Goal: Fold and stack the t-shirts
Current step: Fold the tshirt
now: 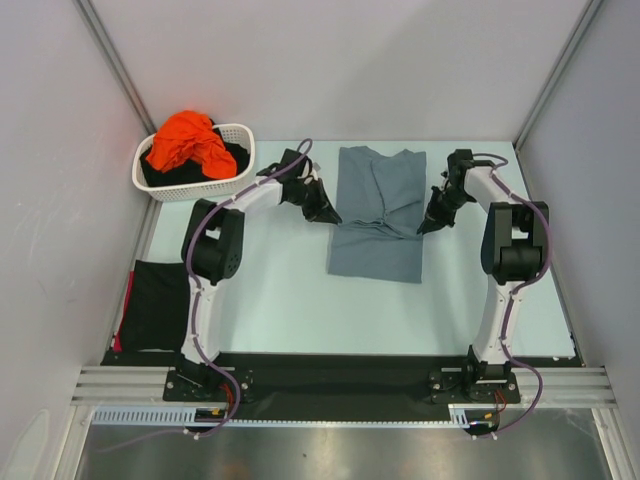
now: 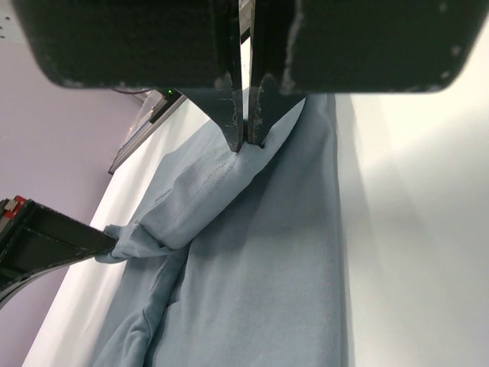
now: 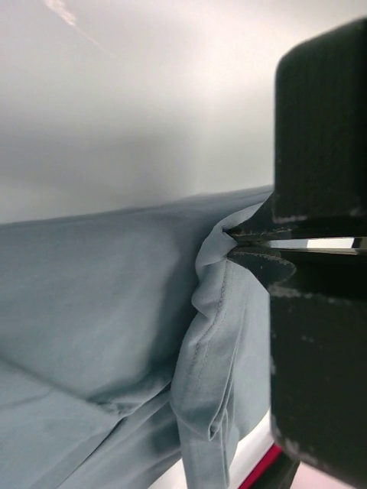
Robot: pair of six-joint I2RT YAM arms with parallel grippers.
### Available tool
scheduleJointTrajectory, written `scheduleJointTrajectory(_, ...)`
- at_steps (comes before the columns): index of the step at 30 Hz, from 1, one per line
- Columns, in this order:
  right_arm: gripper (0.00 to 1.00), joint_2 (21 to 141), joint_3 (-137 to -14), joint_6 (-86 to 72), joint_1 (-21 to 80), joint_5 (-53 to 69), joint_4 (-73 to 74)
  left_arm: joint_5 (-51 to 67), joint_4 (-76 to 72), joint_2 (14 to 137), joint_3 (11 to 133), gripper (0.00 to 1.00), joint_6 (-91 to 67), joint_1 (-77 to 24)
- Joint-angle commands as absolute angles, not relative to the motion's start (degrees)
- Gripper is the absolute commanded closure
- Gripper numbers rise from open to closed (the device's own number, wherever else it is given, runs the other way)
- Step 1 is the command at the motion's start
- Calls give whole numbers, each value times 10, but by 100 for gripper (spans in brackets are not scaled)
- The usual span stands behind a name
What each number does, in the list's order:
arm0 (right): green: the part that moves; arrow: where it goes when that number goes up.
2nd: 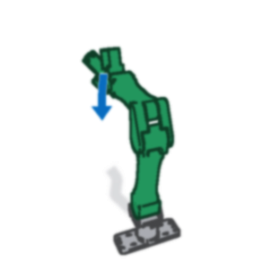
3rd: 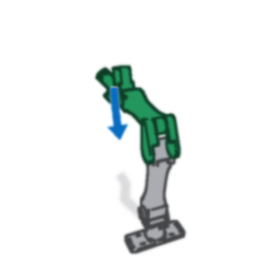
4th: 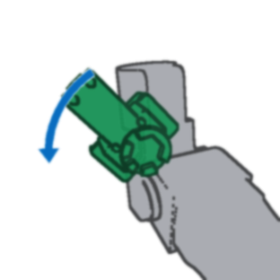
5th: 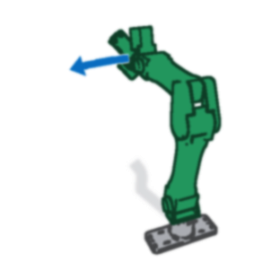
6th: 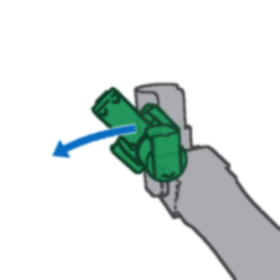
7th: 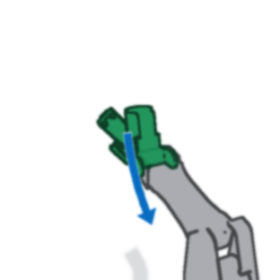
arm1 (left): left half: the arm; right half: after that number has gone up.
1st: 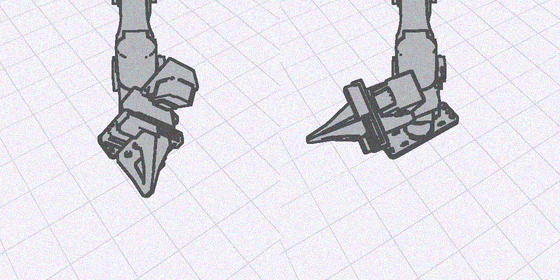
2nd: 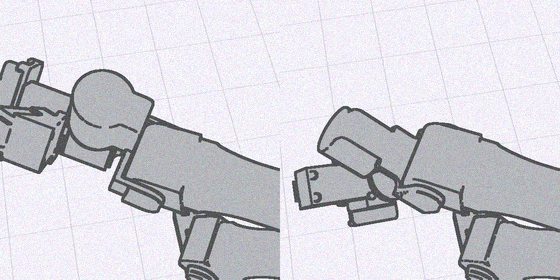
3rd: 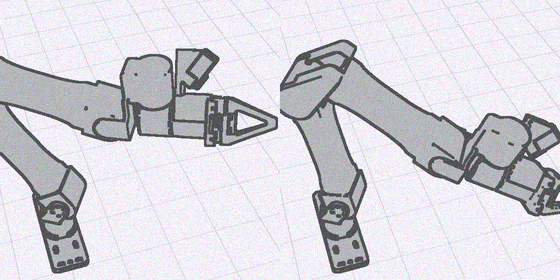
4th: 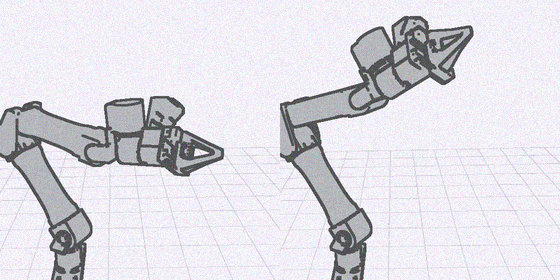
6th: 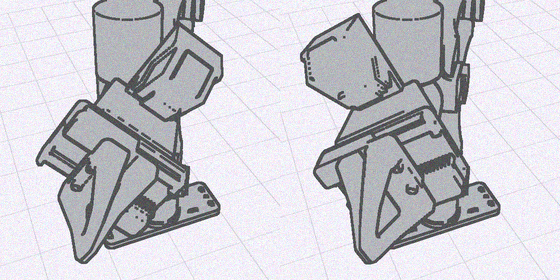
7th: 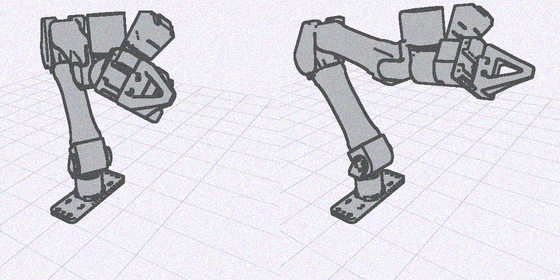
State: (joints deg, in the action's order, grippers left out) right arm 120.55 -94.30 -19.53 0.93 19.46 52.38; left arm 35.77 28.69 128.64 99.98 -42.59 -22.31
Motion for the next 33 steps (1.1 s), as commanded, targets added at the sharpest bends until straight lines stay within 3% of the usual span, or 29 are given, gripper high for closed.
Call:
scheduleJointTrajectory(1,100,1221,-987,-185,4,197,531,361,273,1288,1027,100,-430,-215)
scheduleJointTrajectory(33,99,1294,-1083,-201,-15,202,555,361,294,1362,1105,100,-444,-197)
